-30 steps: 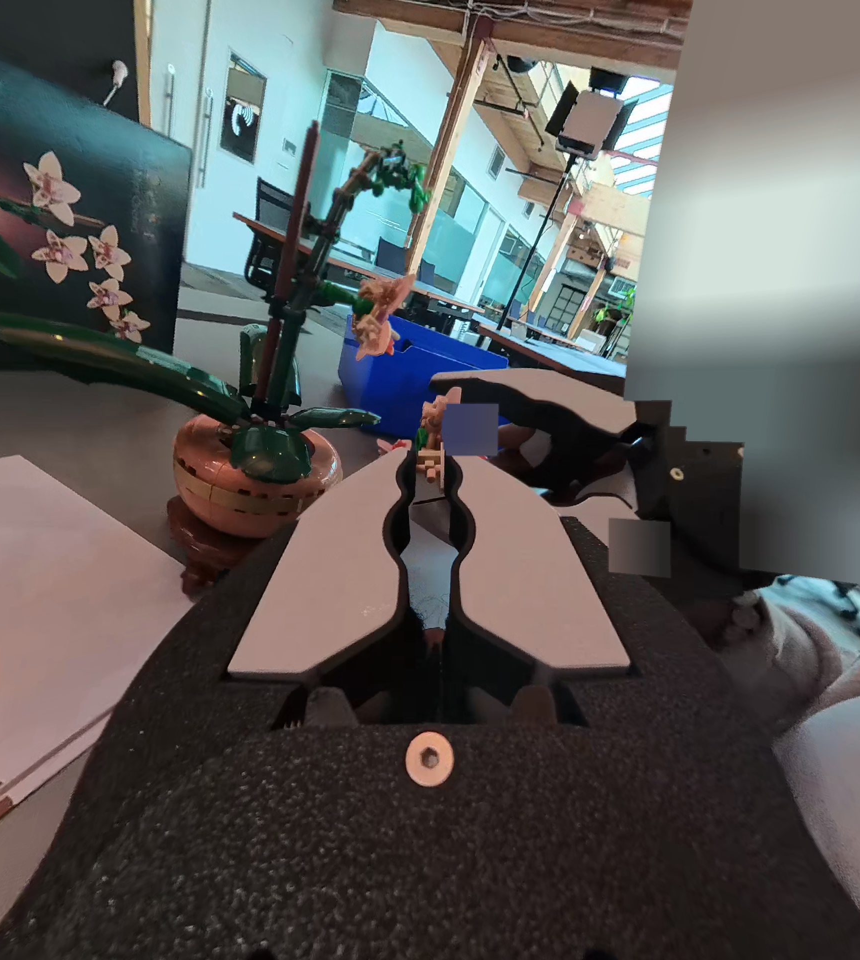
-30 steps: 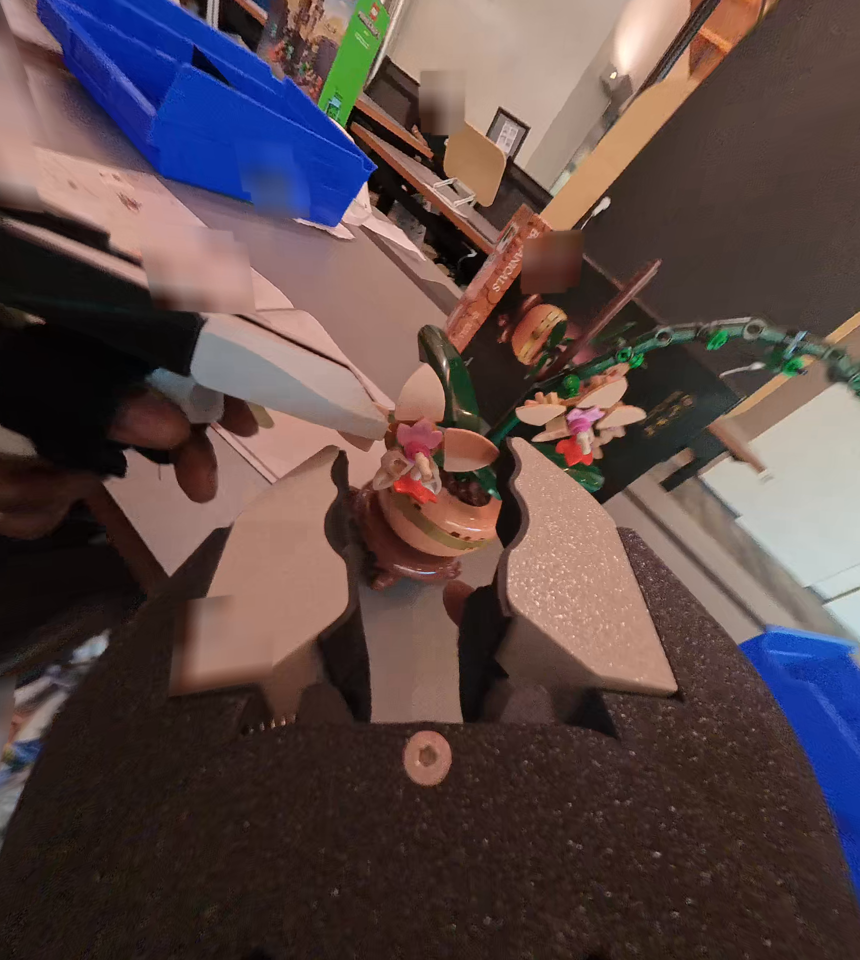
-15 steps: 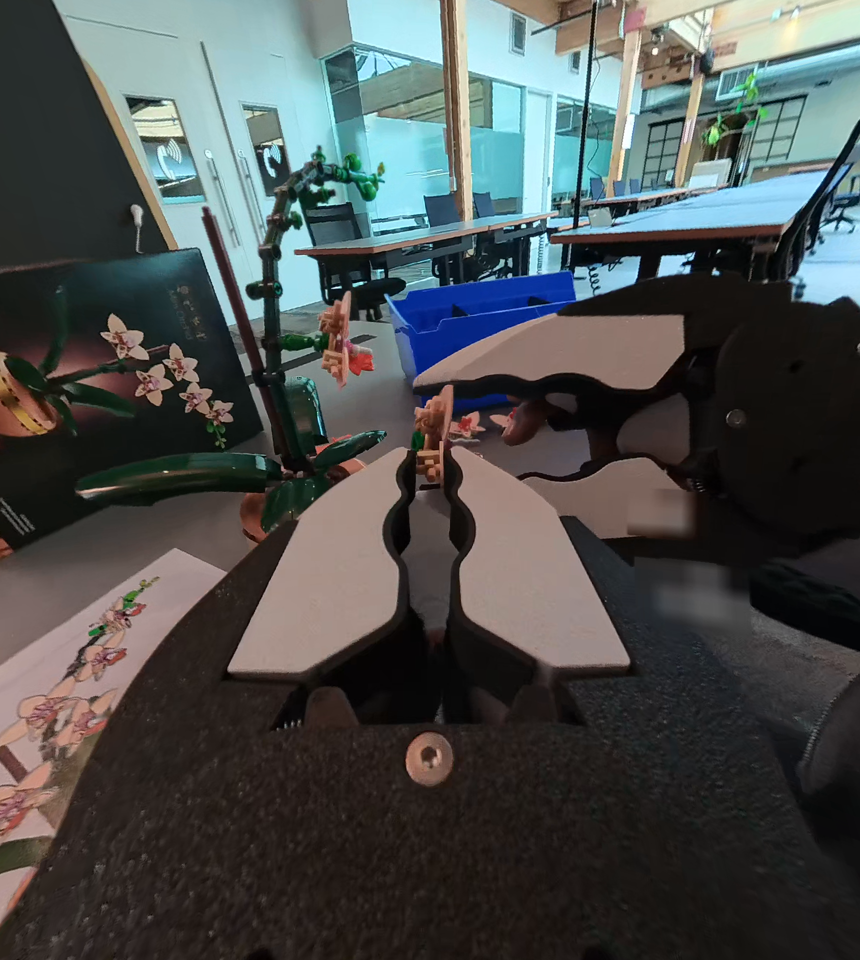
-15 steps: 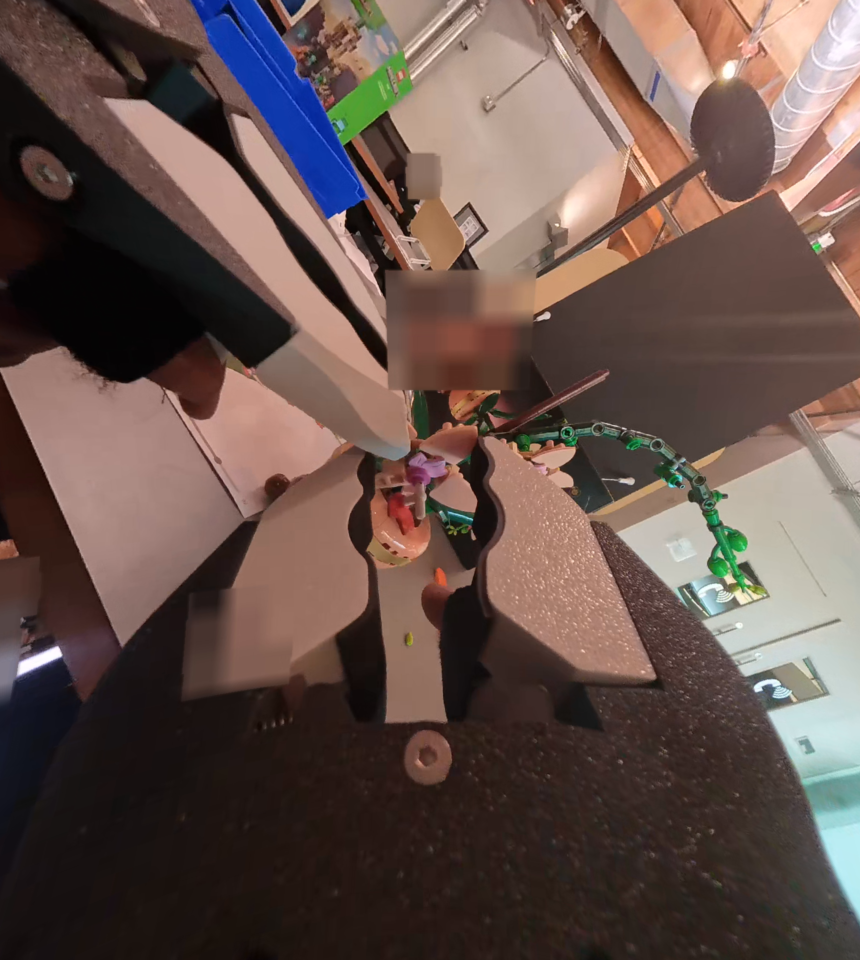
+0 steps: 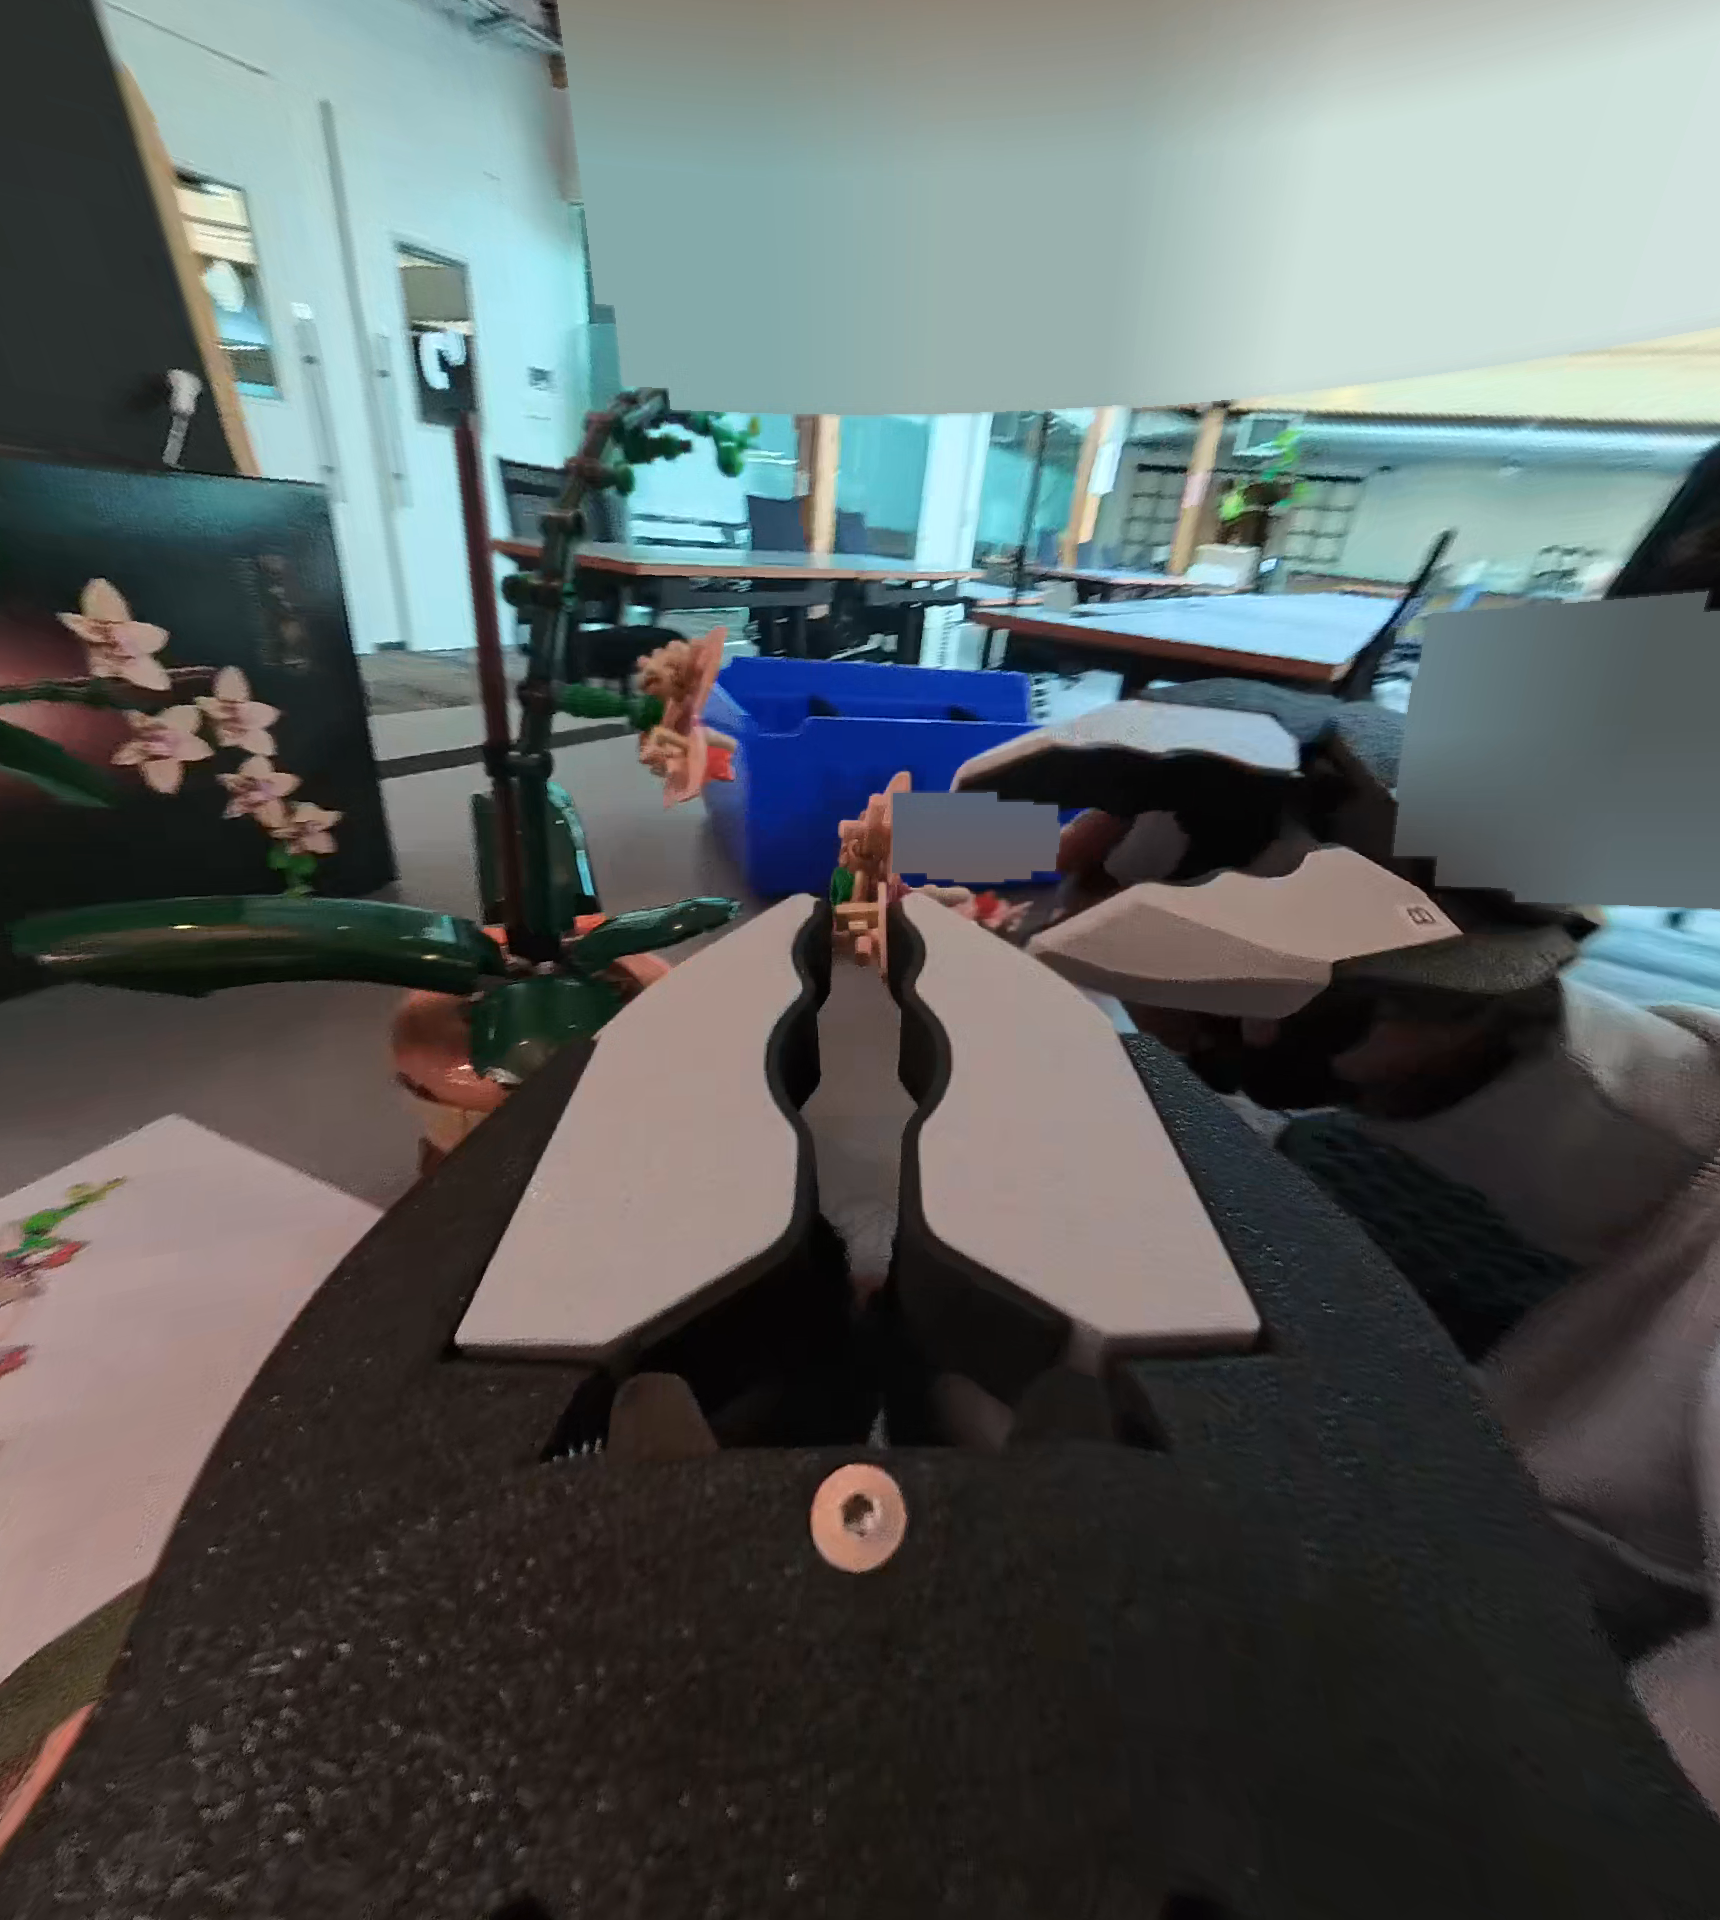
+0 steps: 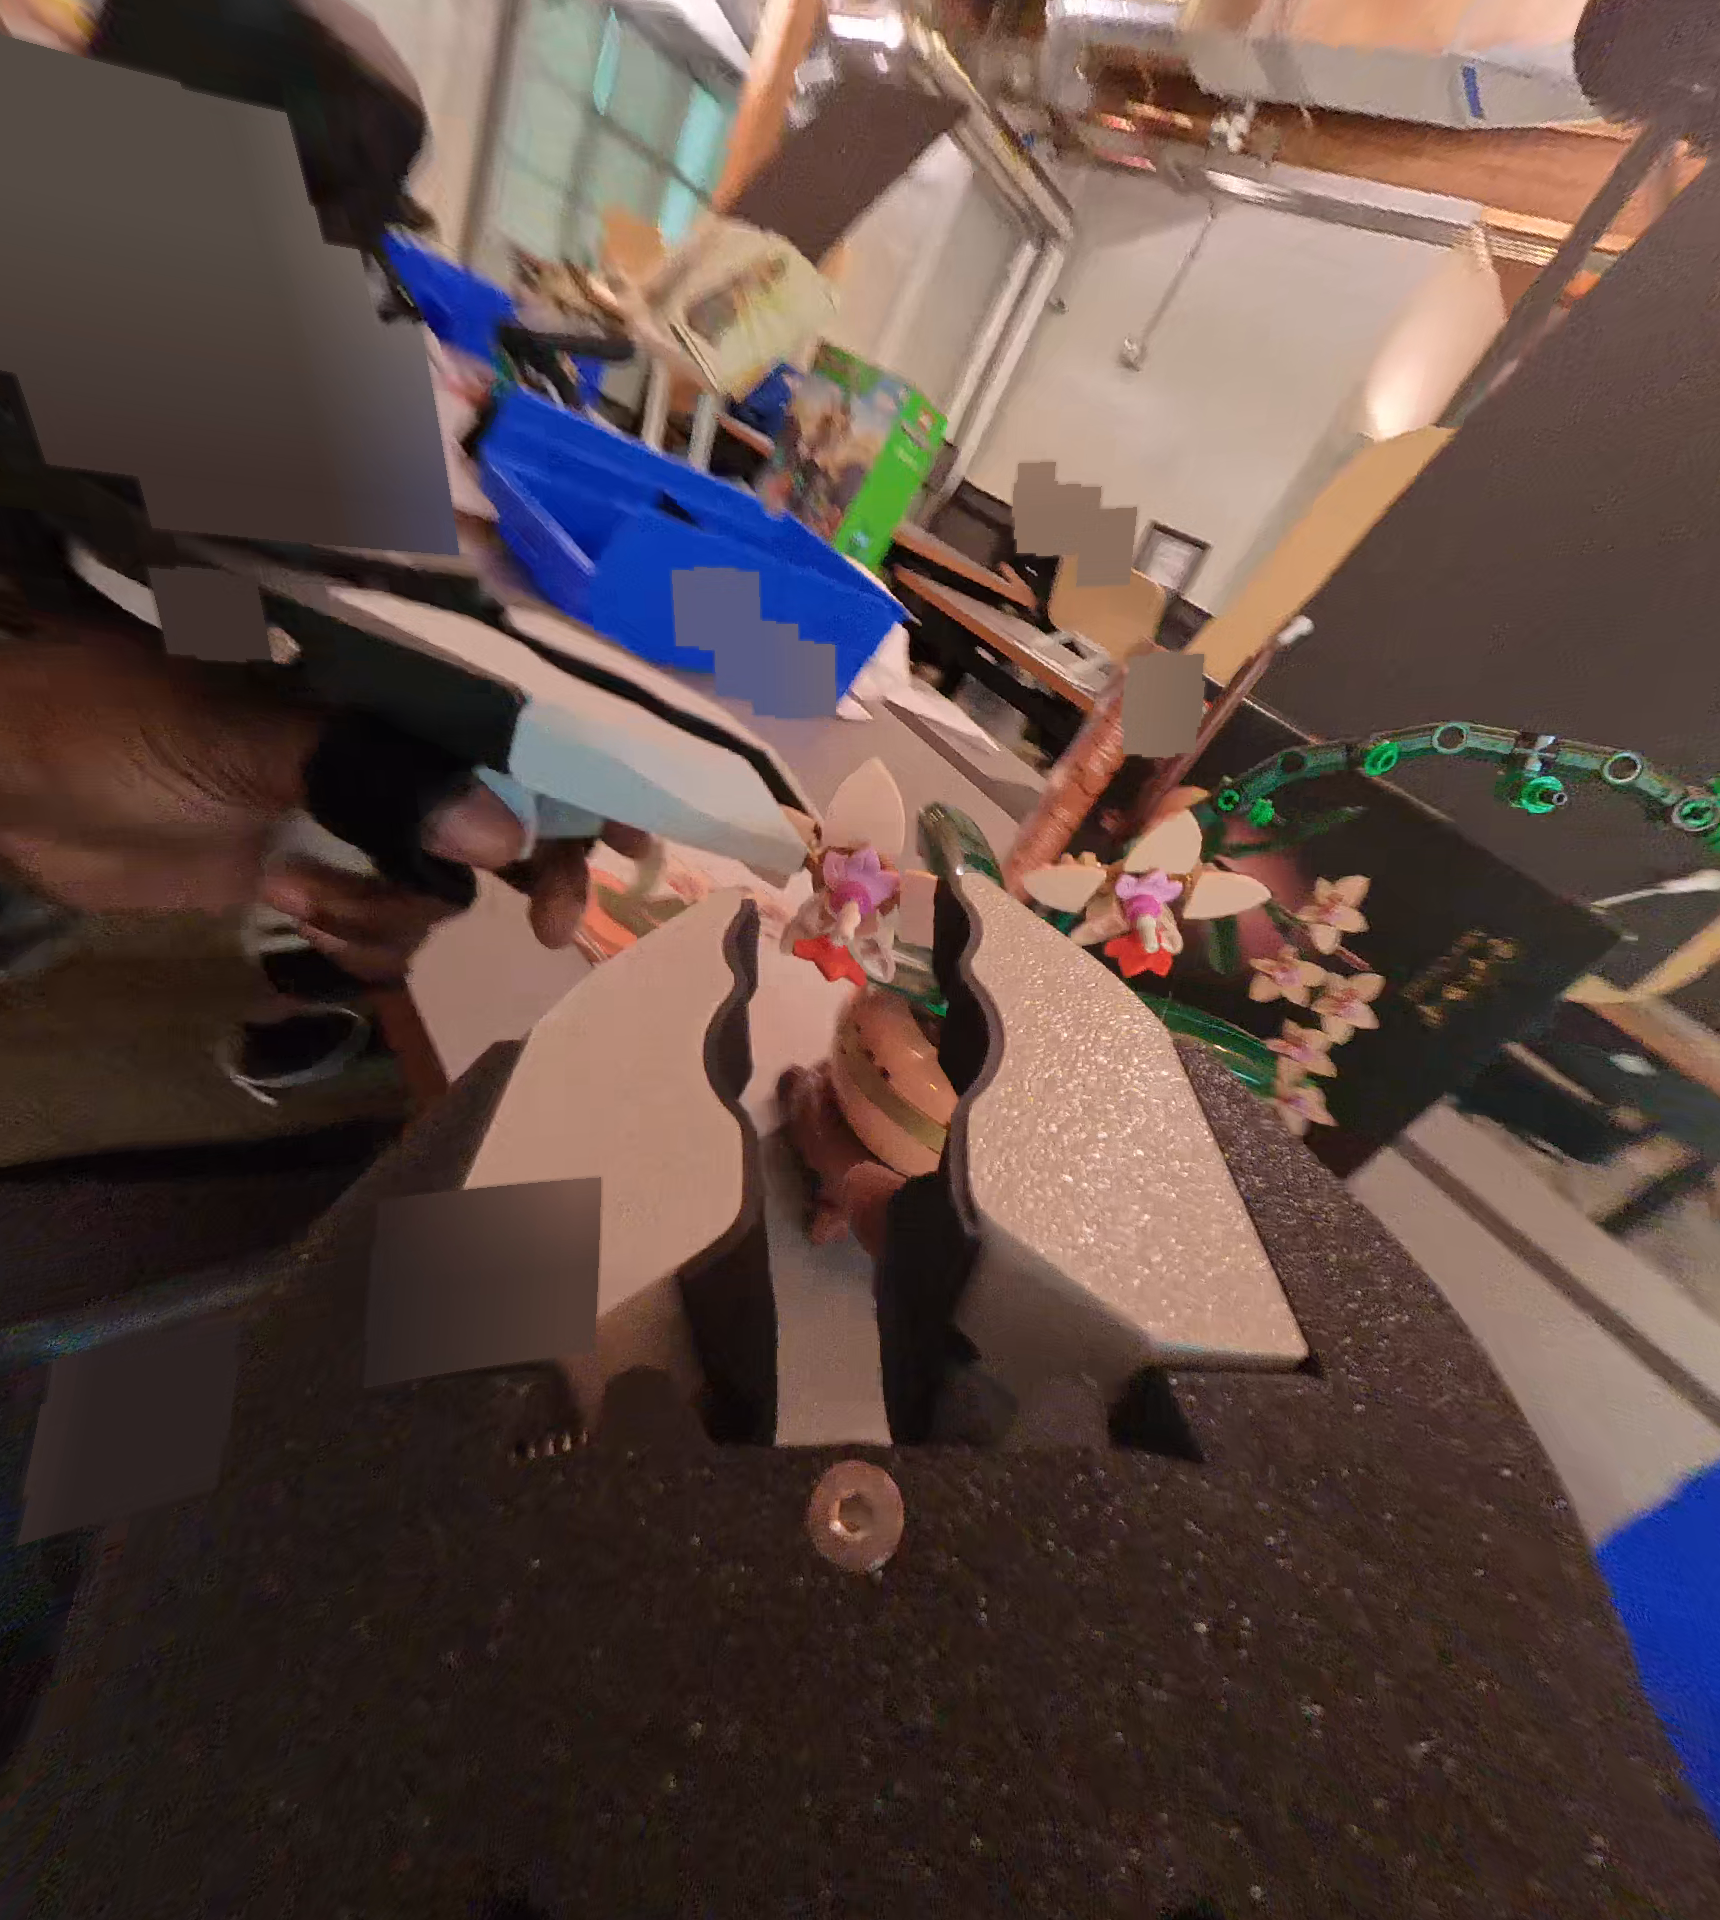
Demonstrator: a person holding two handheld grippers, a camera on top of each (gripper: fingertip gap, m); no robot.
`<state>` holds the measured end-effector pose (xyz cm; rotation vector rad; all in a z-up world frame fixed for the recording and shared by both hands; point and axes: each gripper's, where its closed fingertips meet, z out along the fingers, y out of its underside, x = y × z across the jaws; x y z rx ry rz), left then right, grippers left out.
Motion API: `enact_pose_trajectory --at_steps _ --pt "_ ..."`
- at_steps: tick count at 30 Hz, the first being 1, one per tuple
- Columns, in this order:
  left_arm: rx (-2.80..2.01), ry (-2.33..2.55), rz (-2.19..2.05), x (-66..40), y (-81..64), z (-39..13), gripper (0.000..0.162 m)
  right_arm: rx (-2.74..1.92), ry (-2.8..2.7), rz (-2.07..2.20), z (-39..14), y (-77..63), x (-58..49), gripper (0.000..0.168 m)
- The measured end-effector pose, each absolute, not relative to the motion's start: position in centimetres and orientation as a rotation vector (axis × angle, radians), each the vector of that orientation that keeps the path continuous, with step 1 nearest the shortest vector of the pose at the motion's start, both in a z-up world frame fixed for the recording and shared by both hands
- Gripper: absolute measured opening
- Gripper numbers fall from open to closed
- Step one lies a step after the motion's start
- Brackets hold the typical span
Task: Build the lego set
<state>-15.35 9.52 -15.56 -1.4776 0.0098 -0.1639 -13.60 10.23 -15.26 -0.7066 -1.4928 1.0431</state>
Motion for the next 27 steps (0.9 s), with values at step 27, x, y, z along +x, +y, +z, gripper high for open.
enact_pose_trajectory --at_steps 27 --pt "-1.385 0.155 0.260 -15.6 9.0 -14.1 0.010 -1.032 -1.448 1.161 -15.2 10.2 -15.0 0.010"
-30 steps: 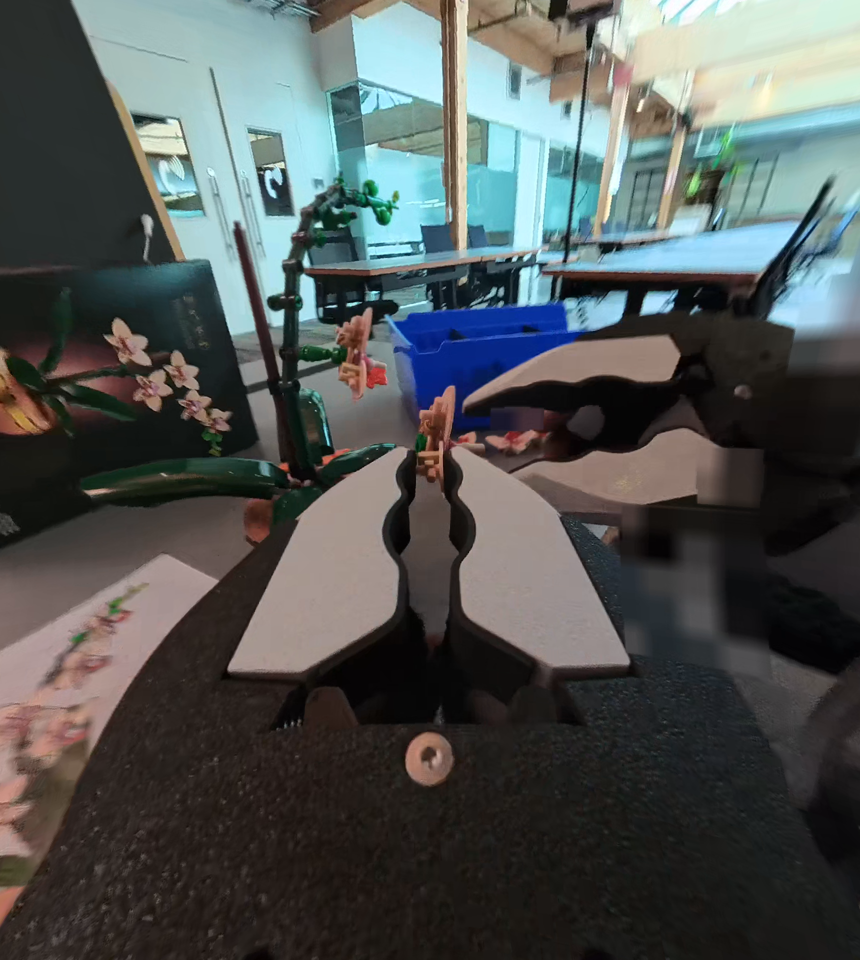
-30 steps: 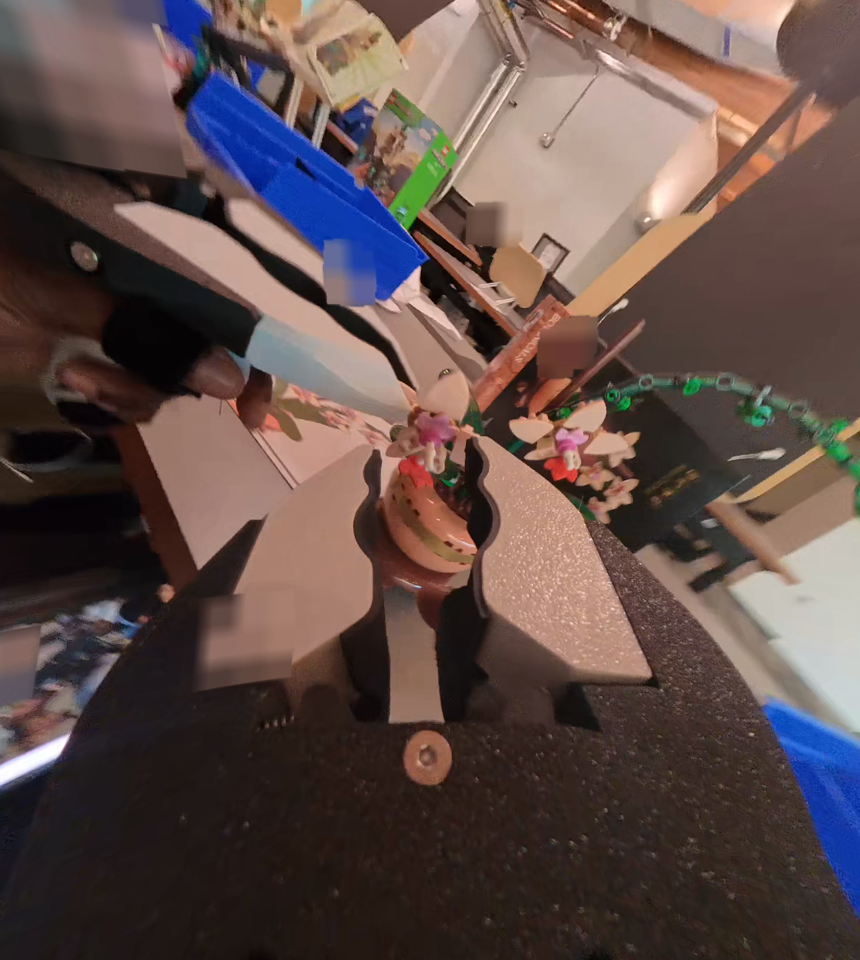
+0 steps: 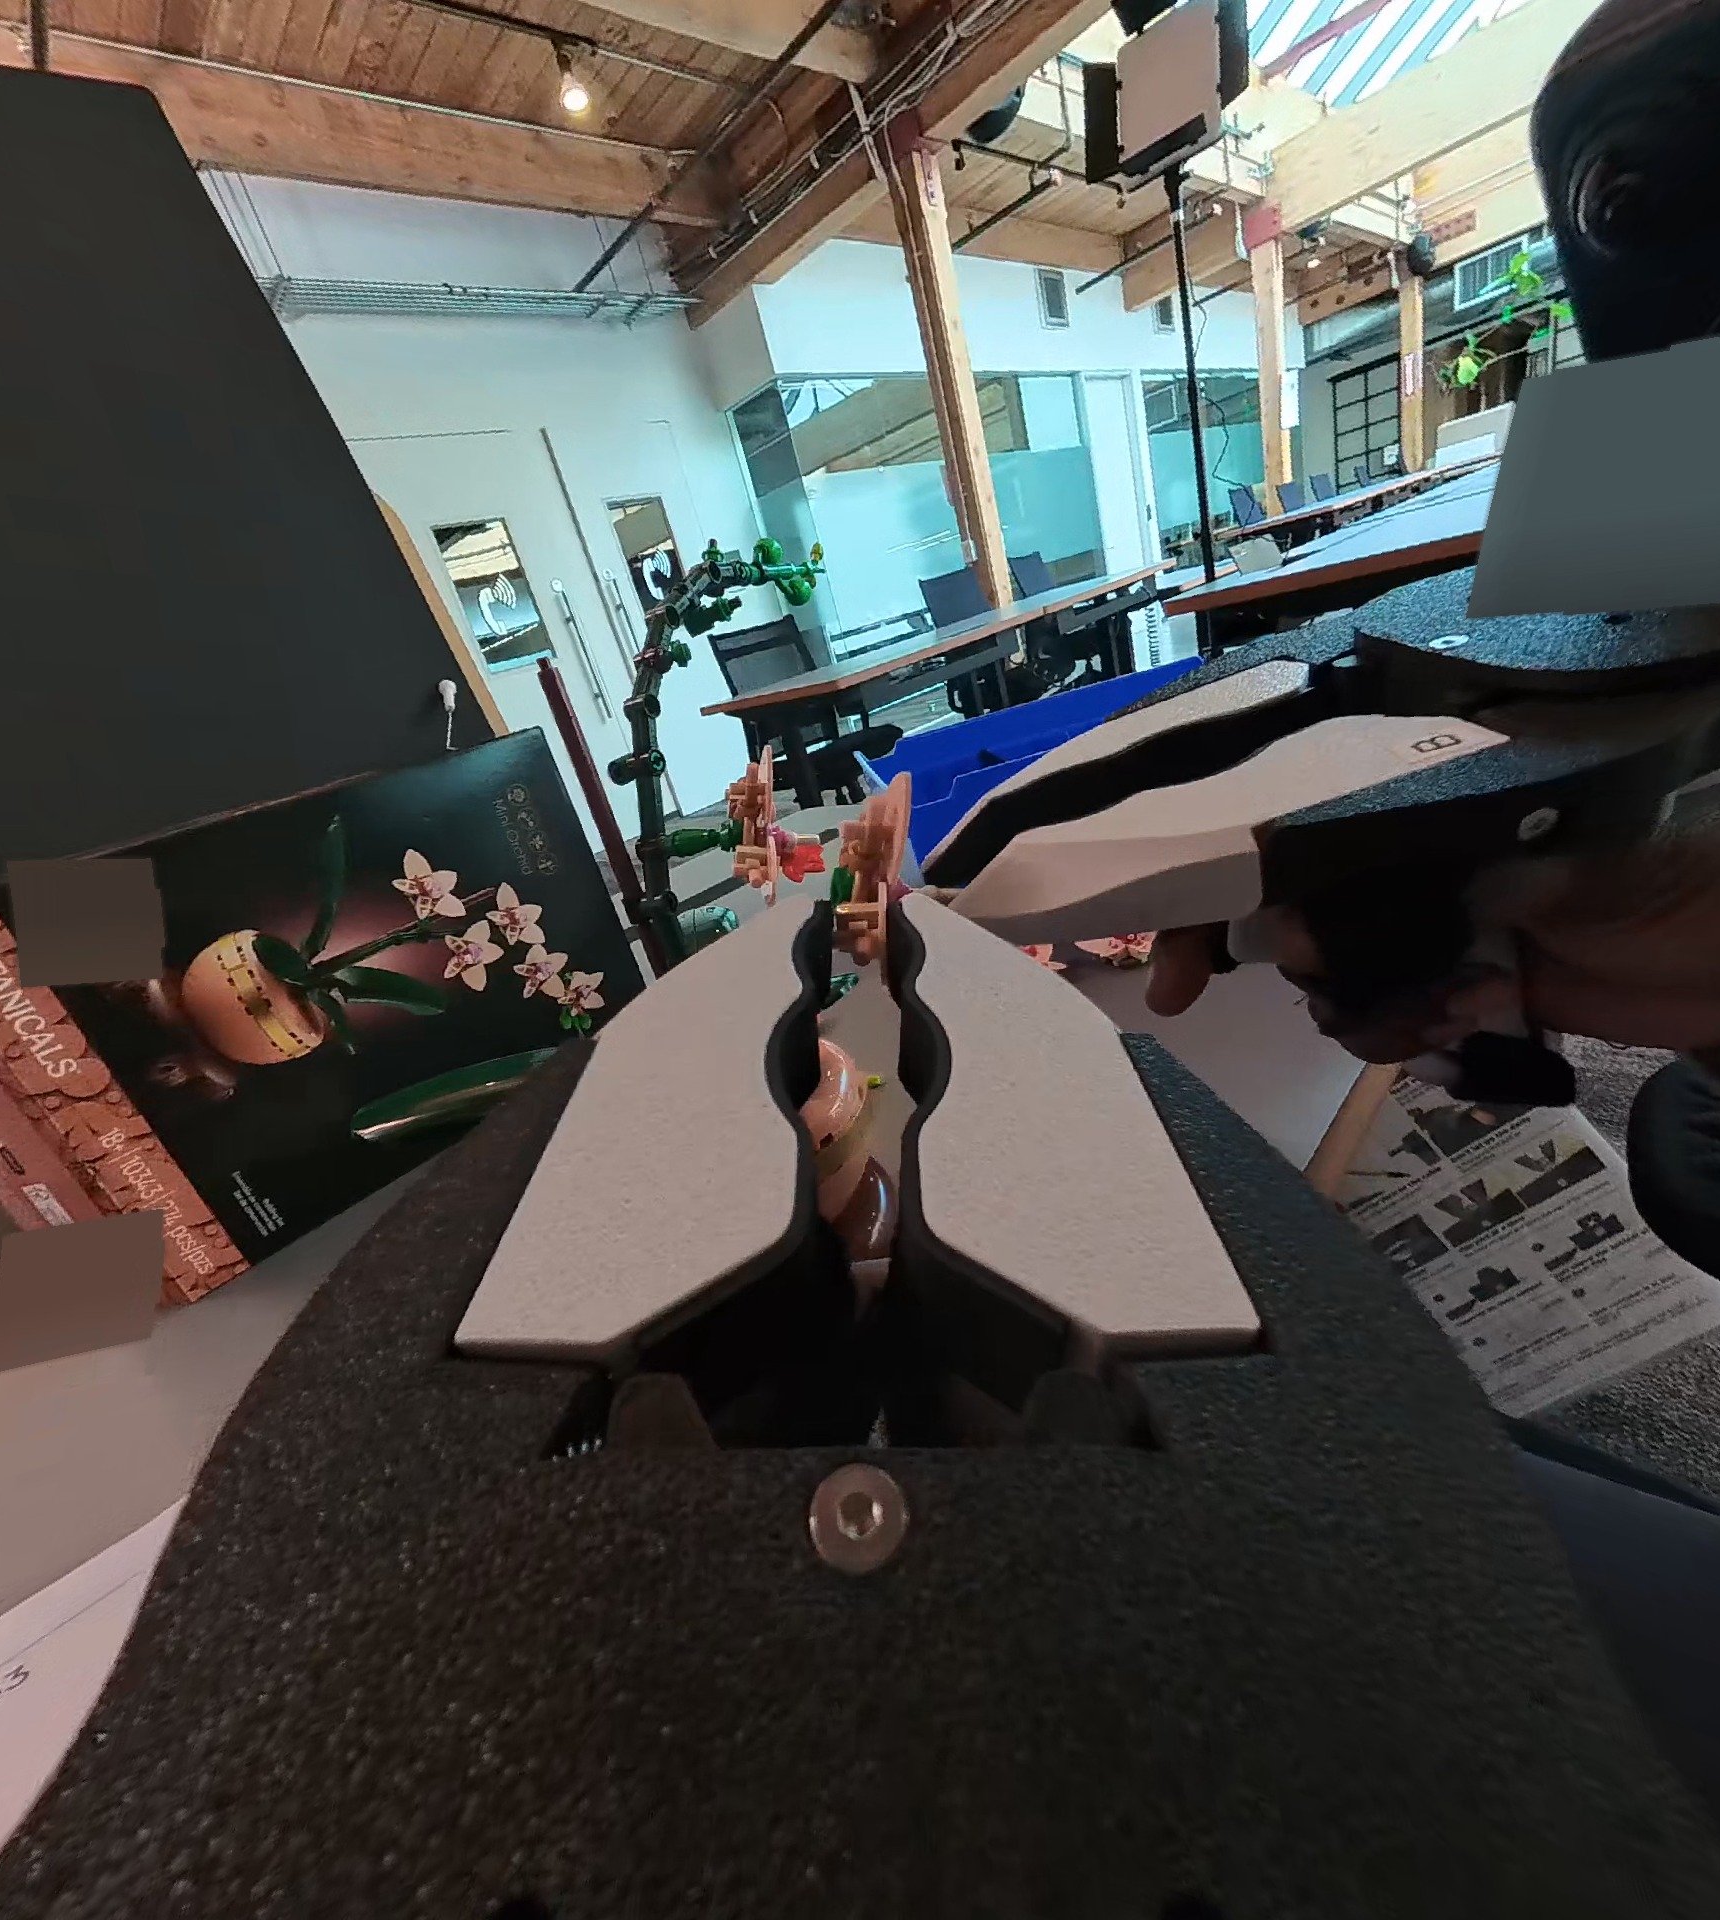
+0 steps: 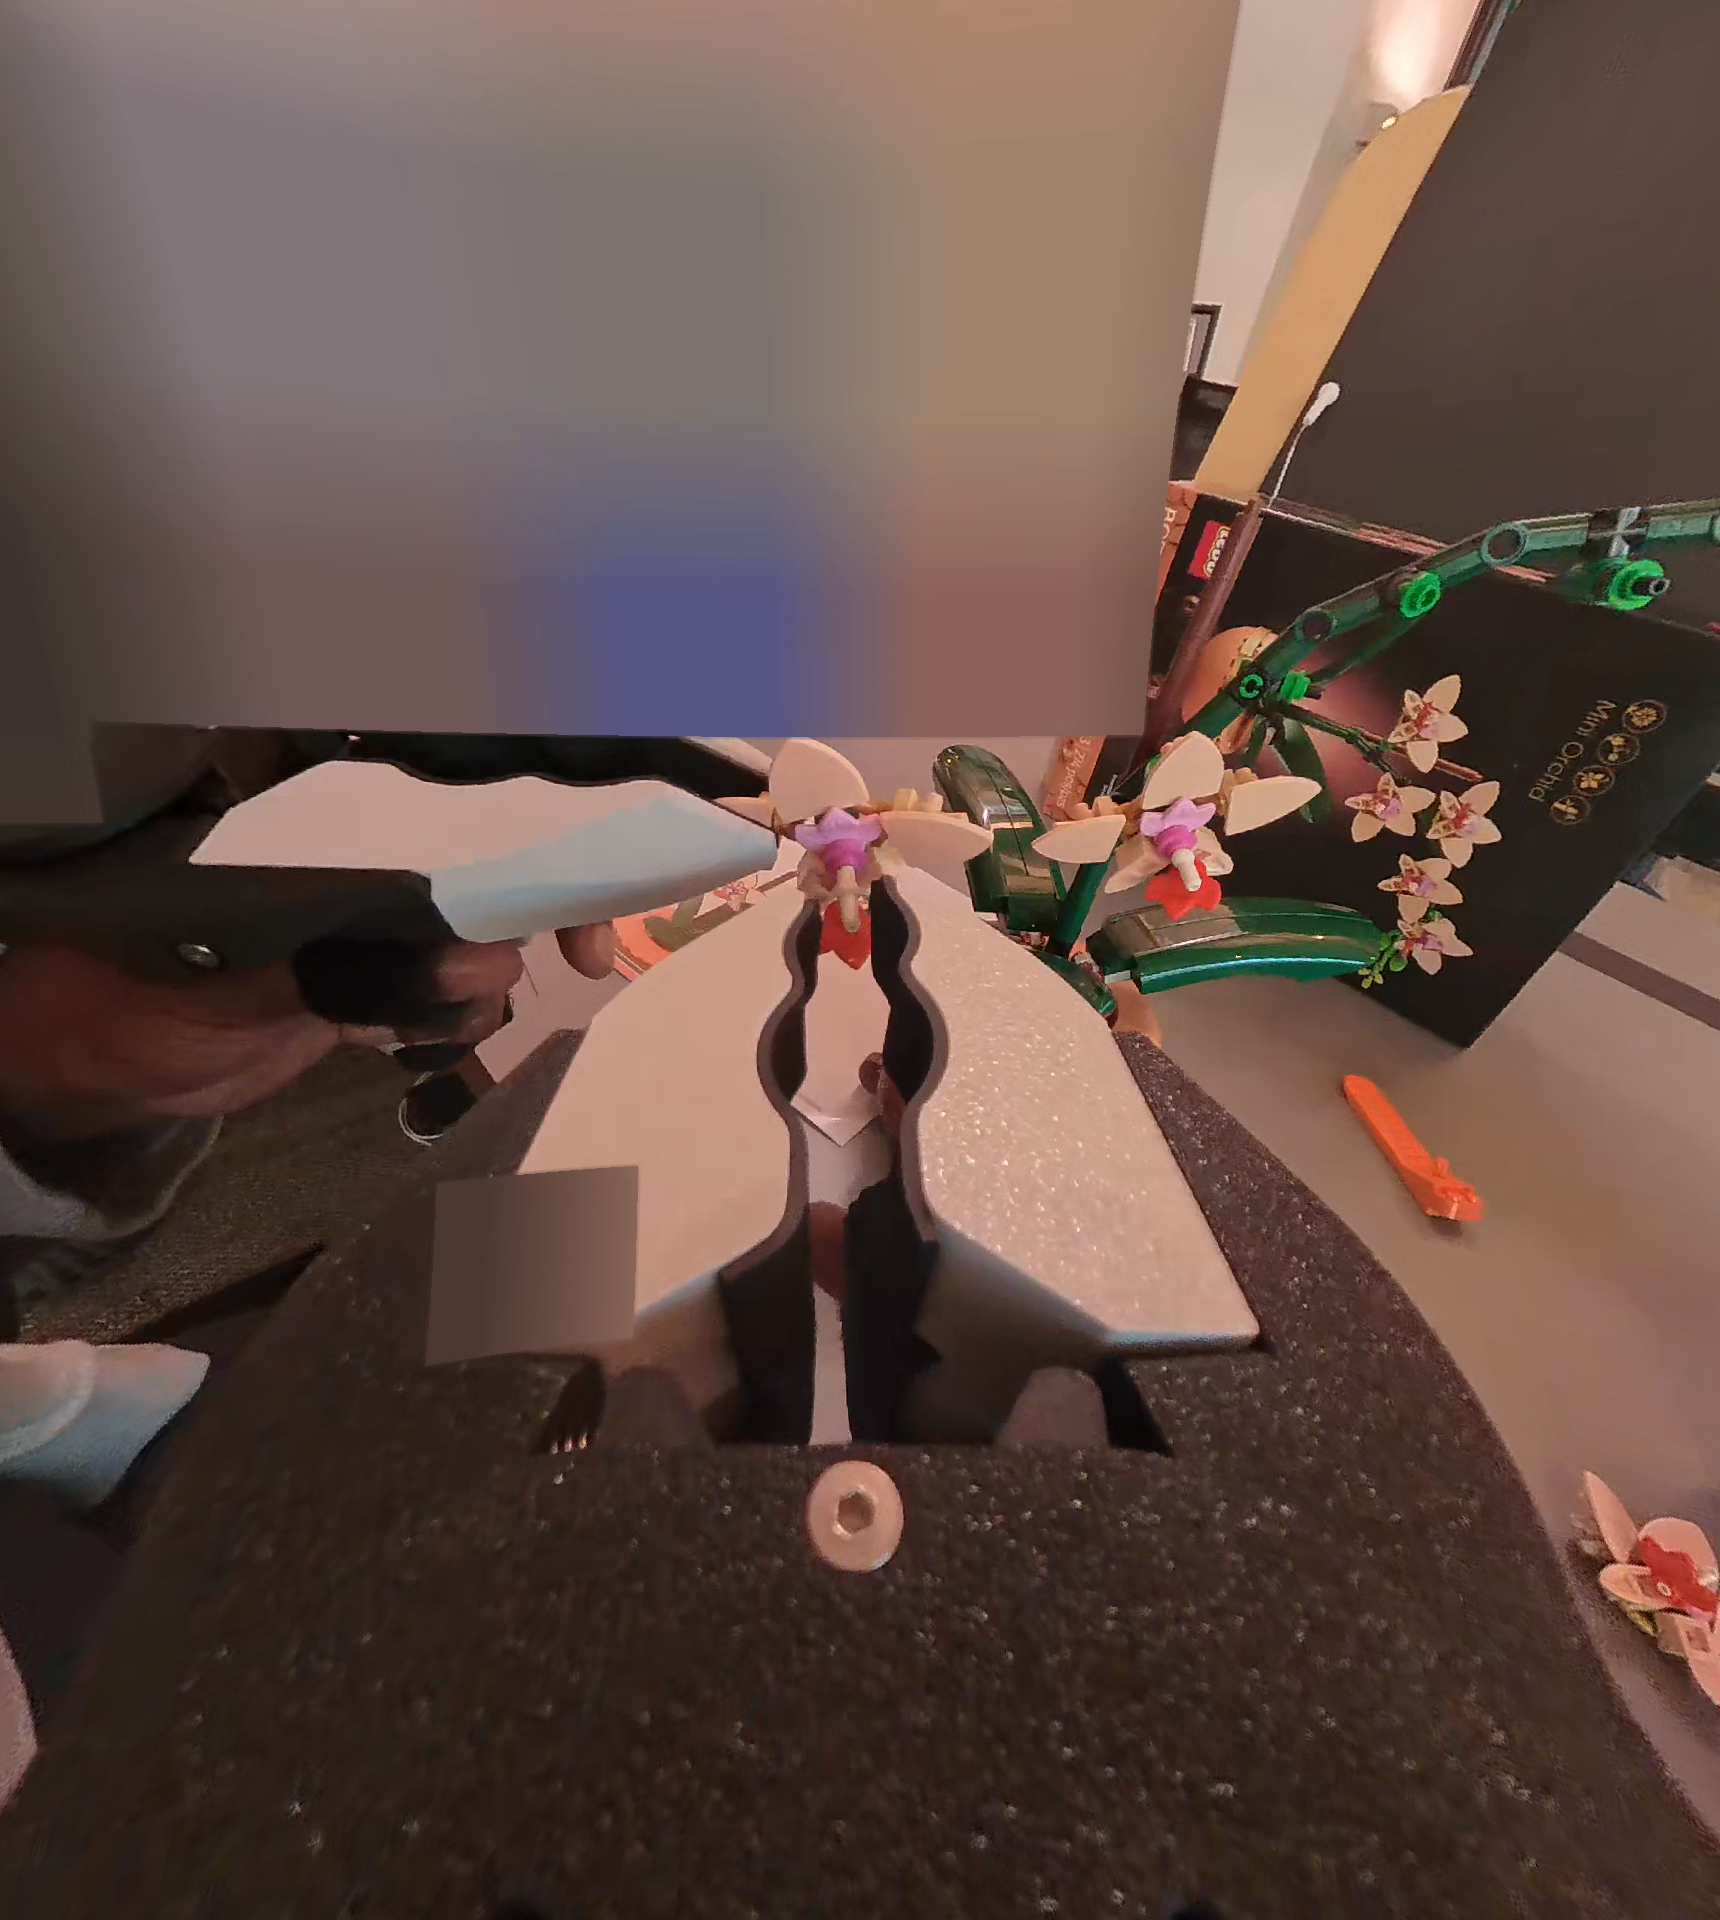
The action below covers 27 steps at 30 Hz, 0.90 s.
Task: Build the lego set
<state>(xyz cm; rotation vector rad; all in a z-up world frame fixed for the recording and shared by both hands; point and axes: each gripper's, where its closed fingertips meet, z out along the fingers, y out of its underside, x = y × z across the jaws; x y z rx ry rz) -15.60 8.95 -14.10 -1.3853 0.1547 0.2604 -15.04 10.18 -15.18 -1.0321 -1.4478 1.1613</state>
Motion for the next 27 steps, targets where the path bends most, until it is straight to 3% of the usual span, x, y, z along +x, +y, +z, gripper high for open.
enact_pose_trajectory --at_steps 13,16,19,27 --pt "-1.410 0.187 0.229 -14.8 9.4 -14.6 0.010 -0.996 -1.470 1.140 -15.3 10.6 -14.8 0.004" --pt "-1.418 0.220 0.217 -14.4 9.3 -14.4 0.023 -0.991 -1.454 1.174 -15.4 10.8 -14.5 0.004" --pt "-1.438 0.255 0.197 -14.2 9.1 -14.2 0.025 -0.993 -1.429 1.218 -15.2 11.4 -14.1 0.004" --pt "-1.488 0.298 0.126 -19.8 6.9 -10.9 0.002 -1.068 -1.277 1.401 -13.4 15.5 -12.1 0.003"
